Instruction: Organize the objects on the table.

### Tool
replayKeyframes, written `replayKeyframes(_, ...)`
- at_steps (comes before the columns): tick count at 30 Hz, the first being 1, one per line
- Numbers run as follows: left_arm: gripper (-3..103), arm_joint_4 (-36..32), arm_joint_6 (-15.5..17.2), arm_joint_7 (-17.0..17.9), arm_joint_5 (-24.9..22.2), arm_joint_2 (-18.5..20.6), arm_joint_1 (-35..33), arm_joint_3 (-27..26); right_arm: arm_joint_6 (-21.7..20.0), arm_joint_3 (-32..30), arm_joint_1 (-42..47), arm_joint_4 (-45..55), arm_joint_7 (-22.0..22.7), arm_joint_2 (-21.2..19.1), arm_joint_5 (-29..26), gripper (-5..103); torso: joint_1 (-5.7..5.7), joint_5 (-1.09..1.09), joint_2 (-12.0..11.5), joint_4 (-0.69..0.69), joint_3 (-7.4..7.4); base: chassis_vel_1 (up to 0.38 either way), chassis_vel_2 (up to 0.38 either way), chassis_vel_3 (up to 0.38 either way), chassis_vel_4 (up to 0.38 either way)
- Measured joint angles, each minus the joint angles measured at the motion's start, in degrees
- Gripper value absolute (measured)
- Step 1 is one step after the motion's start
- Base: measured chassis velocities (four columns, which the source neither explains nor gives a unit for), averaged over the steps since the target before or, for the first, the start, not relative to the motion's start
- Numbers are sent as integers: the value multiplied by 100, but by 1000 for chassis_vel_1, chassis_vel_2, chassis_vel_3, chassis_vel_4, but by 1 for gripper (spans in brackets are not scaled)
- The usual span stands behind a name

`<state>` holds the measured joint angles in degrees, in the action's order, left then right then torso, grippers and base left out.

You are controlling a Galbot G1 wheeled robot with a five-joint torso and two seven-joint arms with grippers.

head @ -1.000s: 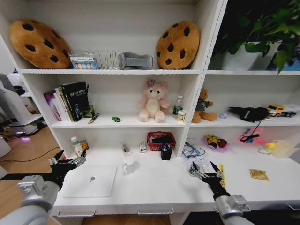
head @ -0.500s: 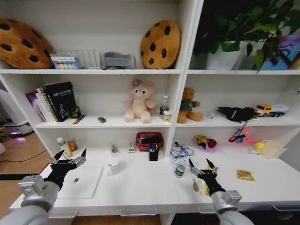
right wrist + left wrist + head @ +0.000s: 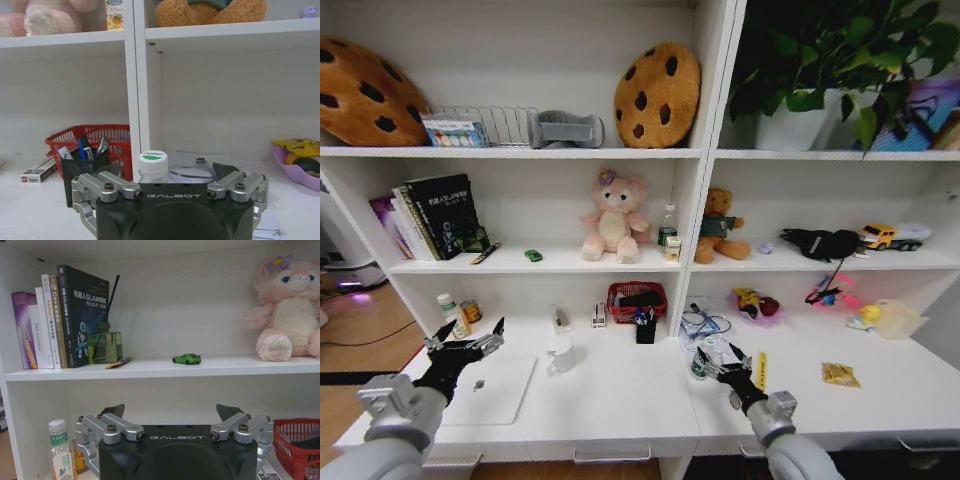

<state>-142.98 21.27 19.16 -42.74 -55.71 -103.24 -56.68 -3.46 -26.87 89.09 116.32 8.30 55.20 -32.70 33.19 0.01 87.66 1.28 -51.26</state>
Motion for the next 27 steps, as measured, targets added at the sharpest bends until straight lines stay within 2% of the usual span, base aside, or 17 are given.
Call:
replayKeyframes(7,100,0,0,1,0,0,0,1,-236,90,-297,-298,-243,-120,-65,100,-1,-1,0,1,0,0,0,0,0)
replayKeyframes(8,100,0,0,2,0,0,0,1,-249,110,-331,-338,-311,-138,-65,103,0,0,1,1,0,0,0,0,0)
replayKeyframes(14,100,0,0,3,0,0,0,1,-250,186,-395,-424,-566,-180,-17,94,0,-1,0,1,0,0,0,0,0)
replayKeyframes(16,100,0,0,2,0,0,0,1,-221,212,-413,-452,-600,-178,46,83,-1,0,0,1,0,0,0,0,0)
replayKeyframes(17,100,0,0,2,0,0,0,1,-221,212,-413,-452,-600,-178,46,83,-1,0,0,1,0,0,0,0,0)
replayKeyframes(19,100,0,0,3,0,0,0,1,-175,217,-419,-475,-623,-176,111,72,-1,-1,1,1,1,0,0,0,0)
replayKeyframes(20,100,0,0,3,0,0,0,1,-175,217,-419,-475,-623,-176,111,72,-1,-1,1,1,1,0,0,0,0)
replayKeyframes(22,100,0,0,3,0,0,0,1,-152,217,-409,-479,-645,-175,130,62,-1,-1,1,1,1,0,0,0,0)
replayKeyframes(23,100,0,0,3,0,0,0,1,-152,217,-409,-479,-645,-175,130,62,-1,-1,1,1,1,0,0,0,0)
replayKeyframes(25,100,0,0,3,0,0,0,1,-139,216,-394,-480,-649,-172,144,50,-1,-1,1,1,1,0,0,0,0)
replayKeyframes(26,100,0,0,3,0,0,0,1,-139,216,-394,-480,-649,-172,144,50,-1,-1,1,1,1,0,0,0,0)
replayKeyframes(27,100,0,0,3,0,0,0,1,-133,216,-386,-480,-649,-170,149,45,-1,-1,1,1,1,0,0,0,0)
